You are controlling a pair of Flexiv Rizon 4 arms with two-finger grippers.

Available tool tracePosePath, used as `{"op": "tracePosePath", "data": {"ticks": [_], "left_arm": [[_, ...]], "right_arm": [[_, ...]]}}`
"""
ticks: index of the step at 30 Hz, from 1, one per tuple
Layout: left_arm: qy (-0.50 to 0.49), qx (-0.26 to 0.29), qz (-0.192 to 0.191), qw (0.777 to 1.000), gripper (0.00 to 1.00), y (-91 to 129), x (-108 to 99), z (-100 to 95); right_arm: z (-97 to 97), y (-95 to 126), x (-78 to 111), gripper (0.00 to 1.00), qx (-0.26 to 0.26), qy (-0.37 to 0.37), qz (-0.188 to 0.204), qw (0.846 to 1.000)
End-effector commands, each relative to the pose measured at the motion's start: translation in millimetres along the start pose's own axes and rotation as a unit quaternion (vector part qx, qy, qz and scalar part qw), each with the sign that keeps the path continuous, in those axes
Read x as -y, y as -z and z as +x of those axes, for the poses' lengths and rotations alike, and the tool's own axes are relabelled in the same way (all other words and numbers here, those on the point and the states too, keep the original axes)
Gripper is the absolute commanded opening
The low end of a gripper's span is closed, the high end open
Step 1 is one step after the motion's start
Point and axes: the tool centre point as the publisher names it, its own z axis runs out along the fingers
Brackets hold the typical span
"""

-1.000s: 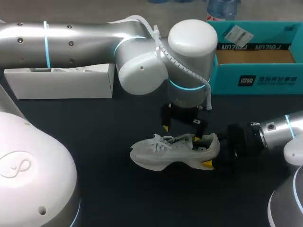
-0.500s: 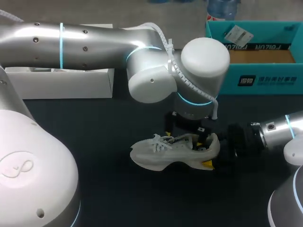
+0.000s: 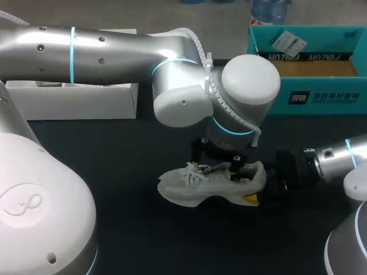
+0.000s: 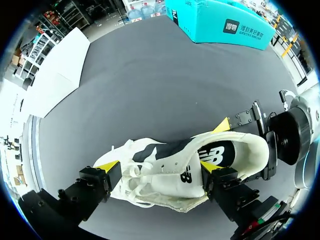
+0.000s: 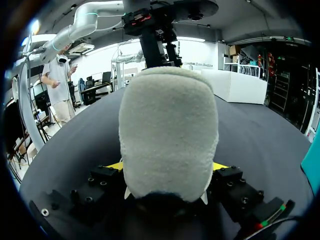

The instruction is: Take the shoe out of the shoebox, open the shoe tongue, remove and reinsert the insole, then place the shoe into the shoebox

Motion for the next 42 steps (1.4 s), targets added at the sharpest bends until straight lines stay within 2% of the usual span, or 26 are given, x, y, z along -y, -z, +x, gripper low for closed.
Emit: {"op": "tracePosePath", "data": {"ticks": [1,5,9,10,11,12,17,24,36,42], "left_arm": [[0.004,-0.015,-0.002,1.0,0.42,12.2,-3.1,-17.2],[0.003,-0.03,-0.01,0.999,0.26,18.9,-4.2,-20.9],[-0.001,-0.058,-0.028,0.998,0.24,24.1,-6.0,-22.3],[-0.004,-0.065,-0.033,0.997,0.17,25.6,-7.0,-22.2],[-0.007,-0.074,-0.038,0.997,0.05,26.6,-7.9,-21.8],[-0.009,-0.082,-0.043,0.996,0.0,27.3,-8.8,-21.5],[-0.021,-0.117,-0.072,0.99,0.0,28.1,-14.2,-21.1],[-0.014,-0.156,-0.086,0.984,0.0,38.6,-22.4,-38.9],[0.039,-0.163,-0.076,0.983,0.0,39.7,-32.4,-71.4],[0.071,-0.144,-0.088,0.983,0.0,20.3,-28.5,-87.9]], "right_arm": [[-0.5,-1.0,-0.1,0.0,0.001,-0.001,0.002,1.0],[-0.5,-1.0,-0.1,0.0,0.001,-0.001,0.002,1.0],[-0.5,-1.0,-0.1,0.0,0.001,-0.001,0.002,1.0],[-0.5,-1.0,-0.1,0.0,0.001,-0.001,0.002,1.0],[-0.5,-1.0,-0.1,0.0,0.001,-0.001,0.002,1.0],[-0.5,-1.0,-0.1,0.0,0.001,-0.001,0.002,1.0],[-0.5,-1.0,-0.1,0.0,0.001,-0.001,0.002,1.0],[-0.5,-1.0,-0.1,0.0,0.001,-0.001,0.002,1.0],[-0.5,-1.0,-0.1,0.0,0.001,-0.001,0.002,1.0],[-0.5,-1.0,-0.1,0.0,0.001,-0.001,0.002,1.0]]}}
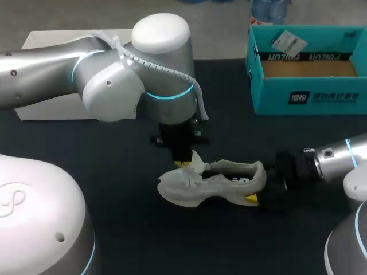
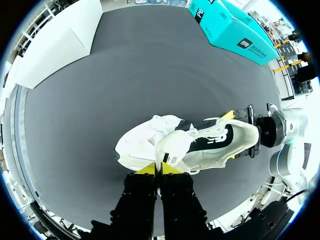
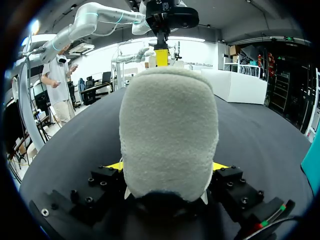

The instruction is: Take the shoe out of the shoebox, open the shoe tongue, remove and reinsert the insole, then place the shoe into the shoebox

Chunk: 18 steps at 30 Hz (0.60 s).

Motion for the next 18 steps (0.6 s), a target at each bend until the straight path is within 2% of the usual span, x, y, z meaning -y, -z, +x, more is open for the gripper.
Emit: {"op": "tracePosePath", "data": {"ticks": [1,7,9,10,14,16,18], "left_arm": [[0.014,-0.026,-0.003,1.0,0.0,-11.2,3.4,-15.7],[0.026,-0.007,-0.012,1.0,0.02,-31.4,7.6,-28.7],[0.023,-0.002,-0.014,1.0,0.31,-36.3,7.0,-29.8],[0.024,0.002,-0.013,1.0,0.37,-38.7,6.7,-30.7],[0.033,0.004,-0.024,0.999,0.48,-46.3,7.1,-35.7],[0.035,0.006,-0.025,0.999,0.63,-46.9,6.9,-37.0],[0.039,0.009,-0.023,0.999,0.74,-47.1,6.4,-38.6]], "right_arm": [[-0.5,-0.9,0.0,0.0,0.001,-0.001,0.002,1.0],[-0.5,-0.9,0.0,0.0,0.001,-0.001,0.002,1.0],[-0.5,-0.9,0.0,0.0,0.001,-0.001,0.002,1.0],[-0.5,-0.9,0.0,0.0,0.001,-0.001,0.002,1.0],[-0.5,-0.9,0.0,0.0,0.001,-0.001,0.002,1.0],[-0.5,-0.9,0.0,0.0,0.001,-0.001,0.002,1.0],[-0.5,-0.9,0.0,0.0,0.001,-0.001,0.002,1.0]]}}
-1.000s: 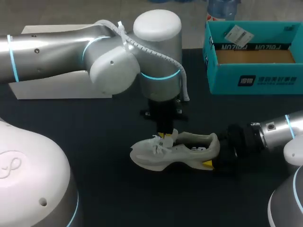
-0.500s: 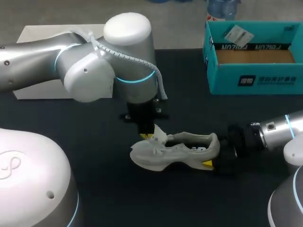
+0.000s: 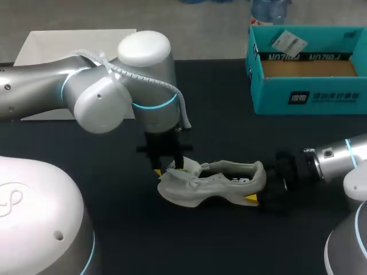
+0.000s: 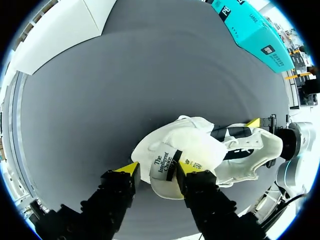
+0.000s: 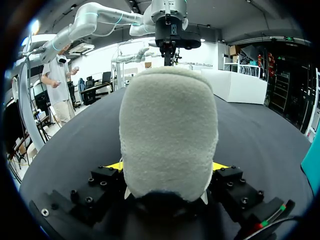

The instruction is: Take the shoe out of the shoebox, open the shoe tongue, remove and reinsert the insole, then place the shoe into the shoebox

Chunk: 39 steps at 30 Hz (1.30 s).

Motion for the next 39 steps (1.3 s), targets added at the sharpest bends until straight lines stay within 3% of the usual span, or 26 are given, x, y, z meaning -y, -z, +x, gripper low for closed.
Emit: {"op": "tracePosePath", "data": {"ticks": [1,5,13,20,25,27,32,35,39], "left_arm": [[0.005,0.004,0.002,1.0,0.84,-2.8,0.7,-0.8],[0.007,-0.001,0.004,1.0,1.0,2.9,-1.4,-6.6],[-0.089,-0.011,0.024,0.996,1.0,31.2,1.1,13.7],[-0.221,0.004,0.043,0.974,1.0,54.6,9.9,36.8],[-0.406,-0.024,0.013,0.913,1.0,68.6,12.8,53.4],[-0.49,-0.029,0.002,0.871,1.0,76.6,11.3,57.6],[-0.622,-0.019,0.025,0.782,1.0,95.5,4.0,60.9],[-0.669,0.013,0.052,0.742,1.0,99.1,-4.9,59.9],[-0.669,0.013,0.052,0.742,1.0,99.1,-4.9,59.9]], "right_arm": [[-0.4,-0.8,0.0,0.0,0.001,-0.001,0.002,1.0],[-0.4,-0.8,0.0,0.0,0.001,-0.001,0.002,1.0],[-0.4,-0.8,0.0,0.0,0.001,-0.001,0.002,1.0],[-0.4,-0.8,0.0,0.0,0.001,-0.001,0.002,1.0],[-0.4,-0.8,0.0,0.0,0.001,-0.001,0.002,1.0],[-0.4,-0.8,0.0,0.0,0.001,-0.001,0.002,1.0],[-0.4,-0.8,0.0,0.0,0.001,-0.001,0.002,1.0],[-0.4,-0.8,0.0,0.0,0.001,-0.001,0.002,1.0],[-0.4,-0.8,0.0,0.0,0.001,-0.001,0.002,1.0]]}}
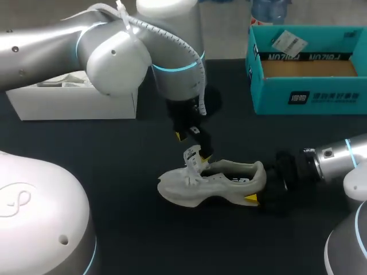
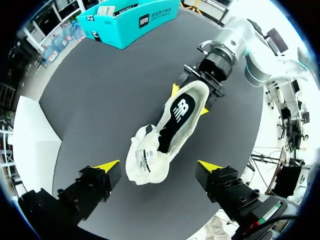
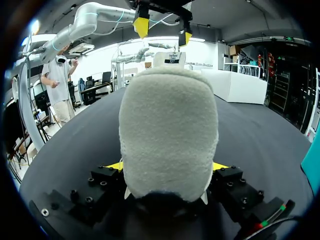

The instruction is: Take the shoe out of the shoebox, open the shoe tongue, remove and reinsert the insole, then place the shoe into the shoebox

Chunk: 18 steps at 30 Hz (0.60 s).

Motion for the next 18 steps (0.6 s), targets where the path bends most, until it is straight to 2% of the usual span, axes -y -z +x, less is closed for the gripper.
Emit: {"op": "tracePosePath", "data": {"ticks": [1,10,15,16,17,18], "left_arm": [[-0.257,0.027,0.015,0.966,1.0,2.3,-5.5,1.4],[-0.257,0.027,0.015,0.966,1.0,2.3,-5.5,1.4],[-0.232,0.035,0.009,0.972,1.0,-6.4,-1.0,3.5],[-0.224,0.041,0.012,0.974,0.44,-6.8,0.3,4.8],[-0.219,0.045,0.013,0.975,0.0,-7.3,2.5,5.5],[-0.217,0.048,0.013,0.975,0.0,-9.0,4.7,6.7]], "right_arm": [[-0.4,-0.8,-0.1,0.0,0.001,-0.001,0.002,1.0],[-0.4,-0.8,-0.1,0.0,0.001,-0.001,0.002,1.0],[-0.4,-0.8,-0.1,0.0,0.001,-0.001,0.002,1.0],[-0.4,-0.8,-0.1,0.0,0.001,-0.001,0.002,1.0],[-0.4,-0.8,-0.1,0.0,0.001,-0.001,0.002,1.0],[-0.4,-0.8,-0.1,0.0,0.001,-0.001,0.002,1.0]]}}
